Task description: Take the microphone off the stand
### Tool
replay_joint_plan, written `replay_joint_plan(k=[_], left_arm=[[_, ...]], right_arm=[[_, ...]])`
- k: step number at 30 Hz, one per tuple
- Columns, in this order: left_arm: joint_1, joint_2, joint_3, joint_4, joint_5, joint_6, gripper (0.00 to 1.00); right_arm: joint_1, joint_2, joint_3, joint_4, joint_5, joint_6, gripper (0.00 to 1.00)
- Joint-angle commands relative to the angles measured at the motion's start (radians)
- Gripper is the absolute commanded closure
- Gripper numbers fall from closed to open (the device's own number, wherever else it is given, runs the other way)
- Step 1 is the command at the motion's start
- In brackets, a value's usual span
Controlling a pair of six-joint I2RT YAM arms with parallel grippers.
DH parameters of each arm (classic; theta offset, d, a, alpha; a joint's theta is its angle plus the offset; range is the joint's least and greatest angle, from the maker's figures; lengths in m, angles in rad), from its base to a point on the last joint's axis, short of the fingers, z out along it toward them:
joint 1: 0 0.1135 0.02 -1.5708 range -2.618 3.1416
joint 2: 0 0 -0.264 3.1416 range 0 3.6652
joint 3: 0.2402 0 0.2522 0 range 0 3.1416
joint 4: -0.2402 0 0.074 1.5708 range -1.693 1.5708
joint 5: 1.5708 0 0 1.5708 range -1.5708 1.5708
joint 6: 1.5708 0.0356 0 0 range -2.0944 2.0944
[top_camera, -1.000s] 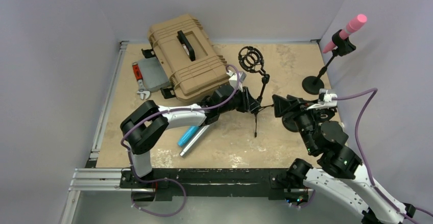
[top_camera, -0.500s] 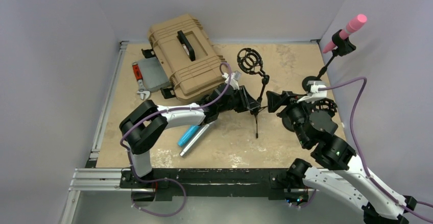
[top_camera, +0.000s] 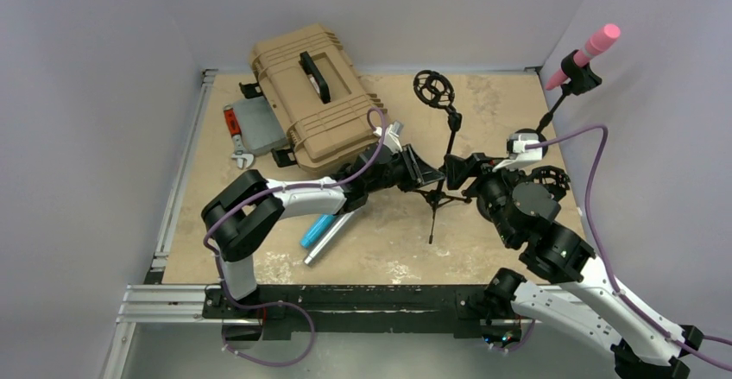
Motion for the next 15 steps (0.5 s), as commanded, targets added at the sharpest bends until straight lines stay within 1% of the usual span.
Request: replay_joint_plan(k=[1,4,7,15], left_arm=[[0.028,-0.033,-0.007,-0.023,-0.053,-0.029,0.88],[0.028,-0.037,-0.016,-0.048,-0.099,0.055,0.89],[0.028,-0.029,-0.017,-0.060,-0.104,0.111,0.89],[0.027,-0.038,-0.060,-0.076,-0.129,0.167,0.80]], right_arm=[[0.001,-0.002,0.031,0.031,0.005,-0.015,0.37],[0.001,-0.004,0.029,0.032,0.003,-0.013,0.37],[0.001,-0.006,0.026,0.033,0.003,-0.015,0.37],[0.001,0.011,0.033,0.031,0.037,-0.027,0.34]])
